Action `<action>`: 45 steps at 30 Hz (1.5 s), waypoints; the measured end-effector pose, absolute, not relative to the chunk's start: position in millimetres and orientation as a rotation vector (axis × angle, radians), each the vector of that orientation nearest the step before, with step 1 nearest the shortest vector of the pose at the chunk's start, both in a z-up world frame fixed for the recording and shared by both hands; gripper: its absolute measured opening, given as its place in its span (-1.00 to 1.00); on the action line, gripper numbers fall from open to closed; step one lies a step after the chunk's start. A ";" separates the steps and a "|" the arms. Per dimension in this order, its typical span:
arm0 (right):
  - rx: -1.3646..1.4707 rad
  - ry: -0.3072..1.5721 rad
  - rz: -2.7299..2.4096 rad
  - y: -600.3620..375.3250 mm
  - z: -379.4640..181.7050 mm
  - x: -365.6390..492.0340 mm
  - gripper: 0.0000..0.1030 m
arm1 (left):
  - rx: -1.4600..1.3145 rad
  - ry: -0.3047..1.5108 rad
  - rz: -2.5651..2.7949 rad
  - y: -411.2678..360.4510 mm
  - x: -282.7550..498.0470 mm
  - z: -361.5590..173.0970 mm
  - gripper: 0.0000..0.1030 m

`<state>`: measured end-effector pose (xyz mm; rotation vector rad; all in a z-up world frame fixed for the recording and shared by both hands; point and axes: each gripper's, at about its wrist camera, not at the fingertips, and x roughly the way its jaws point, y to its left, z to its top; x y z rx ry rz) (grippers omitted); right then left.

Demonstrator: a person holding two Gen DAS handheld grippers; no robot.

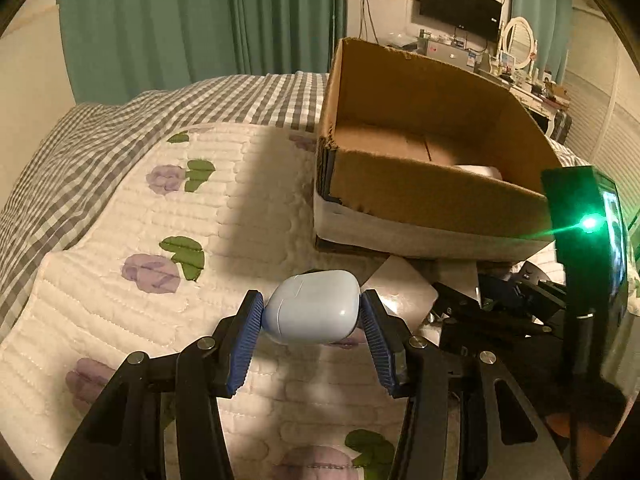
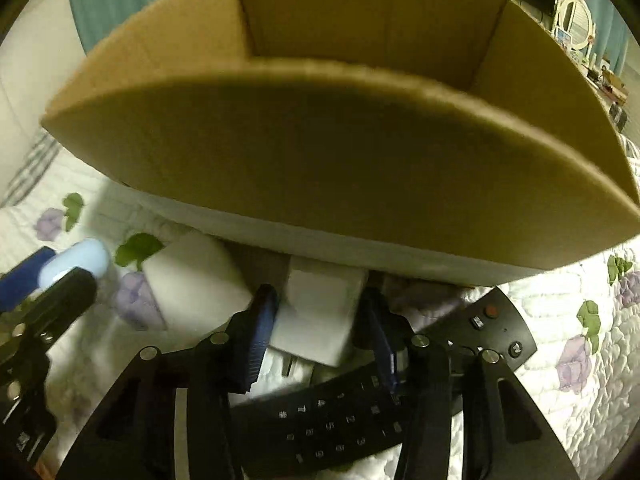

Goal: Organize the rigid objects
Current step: 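Grasp the white charger block with the right gripper, then lower the earbud case into the box with the left while the right drops the charger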

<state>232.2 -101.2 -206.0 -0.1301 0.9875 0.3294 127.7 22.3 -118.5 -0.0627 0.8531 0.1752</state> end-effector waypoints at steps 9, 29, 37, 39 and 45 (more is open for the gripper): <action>-0.107 0.938 0.364 -105.2 -190.2 207.5 -0.20 | -0.074 0.841 0.172 20.1 124.2 -112.2 -0.01; -0.056 0.620 0.484 -153.5 -24.2 186.8 -0.22 | -0.054 0.658 0.060 -6.9 132.5 -6.5 -0.01; -0.097 0.705 0.474 -135.4 -43.2 288.1 -0.22 | -0.018 0.636 0.030 -7.0 202.0 -1.2 -0.01; -0.131 0.748 0.456 -127.1 -61.7 312.8 -0.22 | -0.023 0.649 0.016 -4.5 212.2 -9.9 -0.01; -0.160 0.824 0.427 -121.1 -98.0 357.9 -0.21 | -0.041 0.693 -0.015 -1.2 228.1 -33.1 -0.01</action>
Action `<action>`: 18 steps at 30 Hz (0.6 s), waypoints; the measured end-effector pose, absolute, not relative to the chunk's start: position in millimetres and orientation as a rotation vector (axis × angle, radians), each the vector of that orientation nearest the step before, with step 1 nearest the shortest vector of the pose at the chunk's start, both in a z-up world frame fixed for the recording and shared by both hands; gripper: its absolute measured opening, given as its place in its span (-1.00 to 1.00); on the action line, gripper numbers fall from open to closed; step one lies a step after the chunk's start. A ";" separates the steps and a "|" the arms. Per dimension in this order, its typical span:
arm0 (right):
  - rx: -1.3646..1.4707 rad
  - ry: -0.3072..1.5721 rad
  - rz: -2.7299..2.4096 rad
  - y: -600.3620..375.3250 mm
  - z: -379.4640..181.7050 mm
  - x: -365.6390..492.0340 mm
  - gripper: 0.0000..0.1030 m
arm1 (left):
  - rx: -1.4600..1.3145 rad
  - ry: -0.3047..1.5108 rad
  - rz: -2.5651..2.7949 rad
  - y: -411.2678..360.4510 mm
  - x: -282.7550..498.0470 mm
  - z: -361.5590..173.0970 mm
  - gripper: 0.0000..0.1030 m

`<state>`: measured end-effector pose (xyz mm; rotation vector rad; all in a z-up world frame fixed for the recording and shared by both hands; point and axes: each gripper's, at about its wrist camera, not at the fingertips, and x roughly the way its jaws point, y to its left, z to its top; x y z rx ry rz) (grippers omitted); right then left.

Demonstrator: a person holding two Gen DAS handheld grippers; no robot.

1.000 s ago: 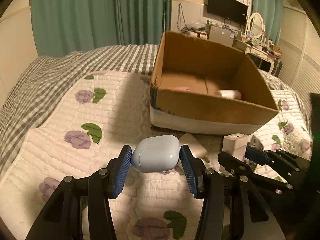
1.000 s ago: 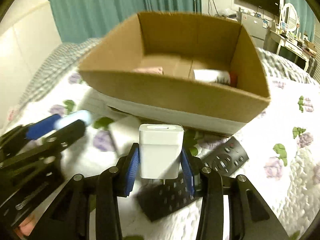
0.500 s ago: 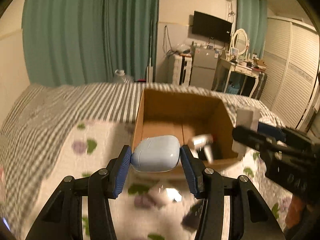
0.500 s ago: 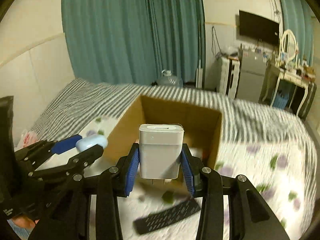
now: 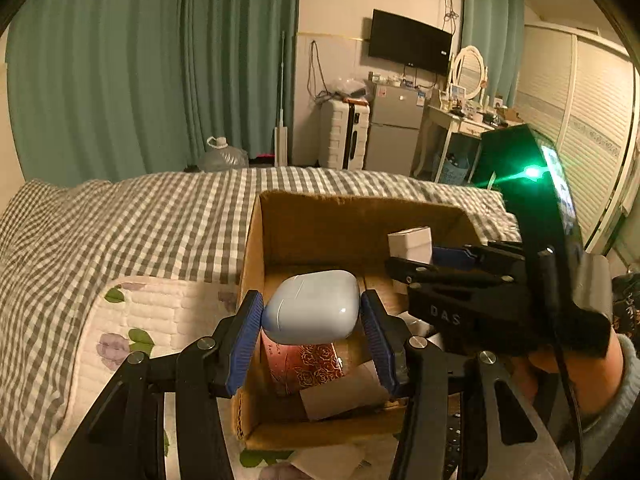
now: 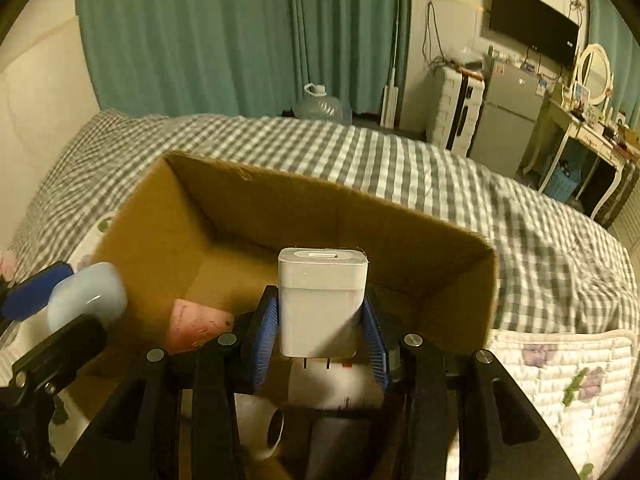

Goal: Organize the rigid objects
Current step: 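Lower the earbud case into the box with the left while the right drops the charger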

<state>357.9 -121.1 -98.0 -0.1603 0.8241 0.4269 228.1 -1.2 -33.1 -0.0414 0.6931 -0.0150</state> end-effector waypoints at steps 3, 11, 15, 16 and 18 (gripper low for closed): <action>-0.162 0.843 0.416 -121.7 -102.8 360.5 -0.21 | -0.040 0.708 -0.004 0.1 229.5 -40.2 -0.01; -0.101 0.767 0.414 -149.9 -75.5 335.2 0.06 | 0.003 0.724 0.018 -14.8 229.8 -40.7 -0.01; -0.085 0.698 0.381 -171.8 -54.5 315.7 0.09 | 0.022 0.721 0.015 -28.6 236.5 -37.7 -0.01; -0.082 0.688 0.380 -175.3 -51.9 311.6 0.13 | 0.030 0.713 0.010 -33.7 239.8 -37.1 -0.01; -0.078 0.674 0.379 -180.7 -47.9 305.7 0.14 | 0.038 0.701 0.012 -40.4 245.2 -37.2 -0.01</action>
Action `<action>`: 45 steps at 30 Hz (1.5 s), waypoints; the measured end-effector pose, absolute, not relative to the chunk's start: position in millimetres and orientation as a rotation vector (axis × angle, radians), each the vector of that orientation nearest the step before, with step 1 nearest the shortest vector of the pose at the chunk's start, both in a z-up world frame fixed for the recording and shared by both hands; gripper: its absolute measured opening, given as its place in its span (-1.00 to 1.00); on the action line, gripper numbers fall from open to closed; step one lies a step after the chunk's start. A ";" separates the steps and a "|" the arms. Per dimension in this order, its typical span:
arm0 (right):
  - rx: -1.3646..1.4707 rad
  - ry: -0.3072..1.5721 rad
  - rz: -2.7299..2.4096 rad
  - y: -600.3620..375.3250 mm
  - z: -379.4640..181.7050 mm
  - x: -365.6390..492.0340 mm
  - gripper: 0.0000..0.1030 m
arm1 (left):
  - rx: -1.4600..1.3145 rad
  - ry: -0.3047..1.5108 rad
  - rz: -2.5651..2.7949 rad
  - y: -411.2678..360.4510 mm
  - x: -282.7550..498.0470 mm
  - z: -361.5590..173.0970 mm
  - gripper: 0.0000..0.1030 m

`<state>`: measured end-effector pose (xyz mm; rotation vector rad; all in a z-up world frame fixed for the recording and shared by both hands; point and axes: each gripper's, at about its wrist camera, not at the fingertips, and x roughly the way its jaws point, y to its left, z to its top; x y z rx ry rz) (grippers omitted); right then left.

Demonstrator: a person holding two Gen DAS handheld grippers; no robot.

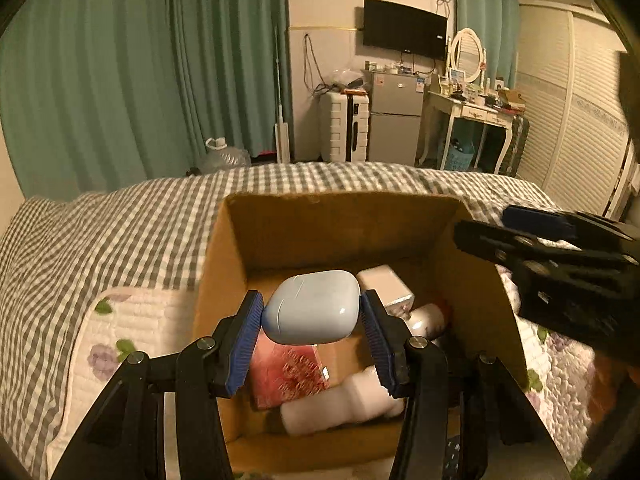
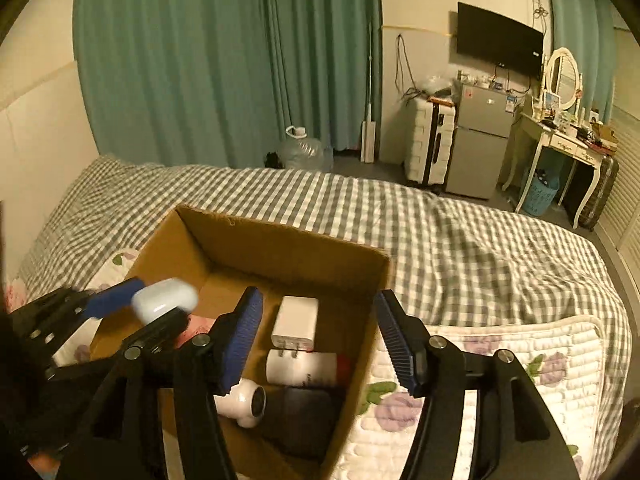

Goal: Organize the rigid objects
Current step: 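Lower the earbud case into the box with the left while the right drops the charger, then grasp the black TV remote with the right gripper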

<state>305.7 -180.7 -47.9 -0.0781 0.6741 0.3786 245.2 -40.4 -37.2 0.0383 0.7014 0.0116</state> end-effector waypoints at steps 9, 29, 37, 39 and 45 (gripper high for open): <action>-0.033 0.648 0.346 -204.5 -41.3 299.0 0.40 | 0.076 0.685 0.033 -53.5 263.4 -37.1 0.17; -0.043 0.791 0.309 -203.9 -102.4 174.9 0.44 | 0.030 0.636 0.092 -4.8 121.1 -23.1 0.29; -0.007 0.943 0.292 -178.9 -162.0 175.7 0.44 | 0.010 0.747 0.116 6.1 104.1 -76.8 0.29; 0.009 0.979 0.301 -172.9 -174.1 179.3 0.44 | -0.014 0.767 0.111 10.7 106.1 -84.1 0.29; 0.013 1.036 0.275 -156.9 -206.9 194.0 0.37 | -0.021 0.794 0.128 16.1 108.2 -97.0 0.29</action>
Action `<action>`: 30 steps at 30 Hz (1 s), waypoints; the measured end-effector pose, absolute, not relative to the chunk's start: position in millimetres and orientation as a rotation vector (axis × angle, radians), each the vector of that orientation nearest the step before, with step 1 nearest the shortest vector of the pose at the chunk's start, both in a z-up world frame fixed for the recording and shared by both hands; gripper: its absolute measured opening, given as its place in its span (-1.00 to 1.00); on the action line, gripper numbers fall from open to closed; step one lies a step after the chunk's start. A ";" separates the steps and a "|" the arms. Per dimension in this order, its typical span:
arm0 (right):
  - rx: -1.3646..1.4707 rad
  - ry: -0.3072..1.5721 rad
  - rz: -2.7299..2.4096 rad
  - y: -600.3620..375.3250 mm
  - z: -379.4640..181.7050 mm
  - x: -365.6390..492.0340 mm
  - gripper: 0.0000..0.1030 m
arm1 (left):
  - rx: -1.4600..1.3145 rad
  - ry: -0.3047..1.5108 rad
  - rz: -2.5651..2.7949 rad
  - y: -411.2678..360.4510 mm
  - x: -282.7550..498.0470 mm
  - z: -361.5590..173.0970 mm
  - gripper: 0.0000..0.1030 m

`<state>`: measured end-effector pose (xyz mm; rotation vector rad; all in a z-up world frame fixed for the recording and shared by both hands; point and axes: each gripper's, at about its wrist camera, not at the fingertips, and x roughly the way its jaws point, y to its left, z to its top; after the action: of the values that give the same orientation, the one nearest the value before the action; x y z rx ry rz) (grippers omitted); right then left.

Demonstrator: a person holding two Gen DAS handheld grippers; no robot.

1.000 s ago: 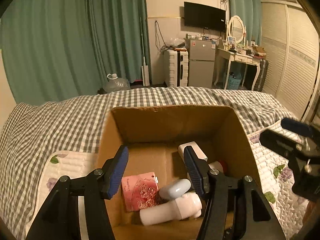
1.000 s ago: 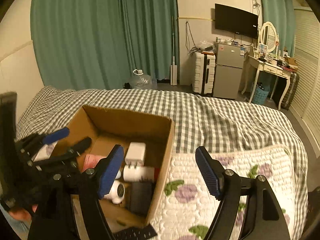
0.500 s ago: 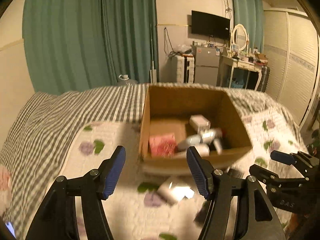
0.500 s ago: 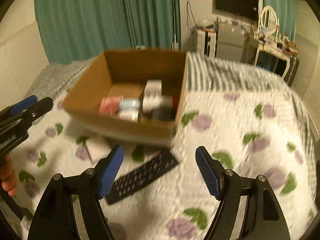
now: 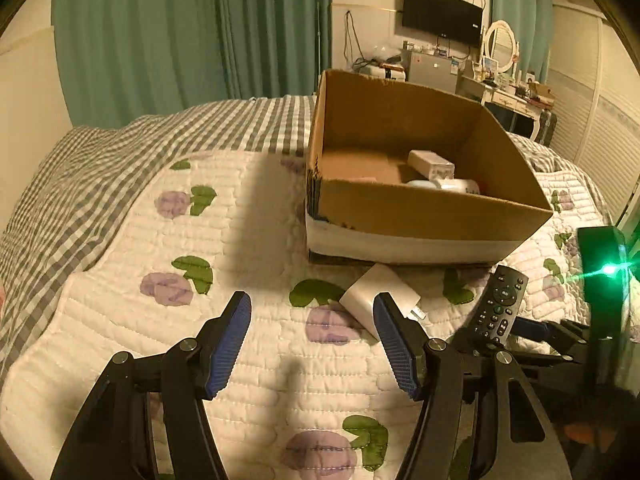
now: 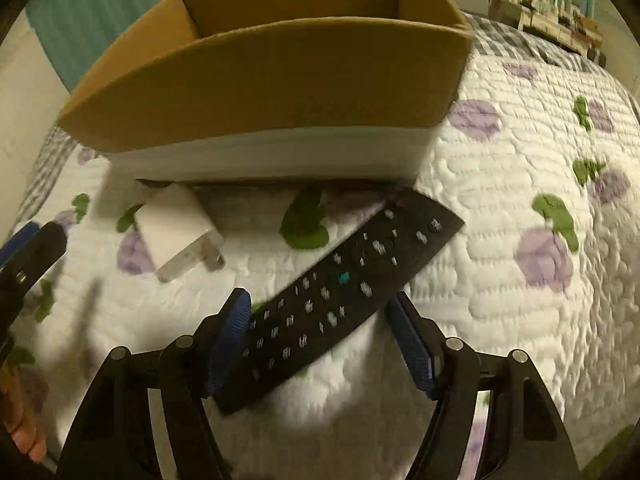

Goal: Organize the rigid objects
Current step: 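Grasp the black TV remote with the right gripper, then grasp the white square adapter with the left gripper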

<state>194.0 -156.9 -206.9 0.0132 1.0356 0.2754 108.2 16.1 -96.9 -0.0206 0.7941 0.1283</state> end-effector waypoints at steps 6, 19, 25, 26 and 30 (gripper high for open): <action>-0.029 1.008 0.265 -164.0 -205.8 190.9 -0.14 | -0.020 0.812 0.116 15.8 109.0 -101.2 0.29; -0.086 0.966 0.257 -210.9 -171.8 137.6 -0.61 | 0.015 0.851 0.086 5.5 112.7 -114.8 0.29; -0.092 0.932 0.261 -216.0 -160.3 142.5 -0.62 | -0.004 0.875 0.069 0.2 119.3 -119.3 0.29; -0.094 0.918 0.251 -217.8 -156.9 143.3 -0.62 | -0.001 0.877 0.063 -1.9 121.4 -119.9 0.29; -0.091 0.885 0.209 -227.0 -148.2 155.5 -0.63 | -0.013 0.890 0.028 -8.3 137.0 -126.8 0.29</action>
<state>155.5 -227.0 -148.2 -0.0911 0.8855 0.2087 137.0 -8.3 -126.8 -0.0133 0.8902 0.0280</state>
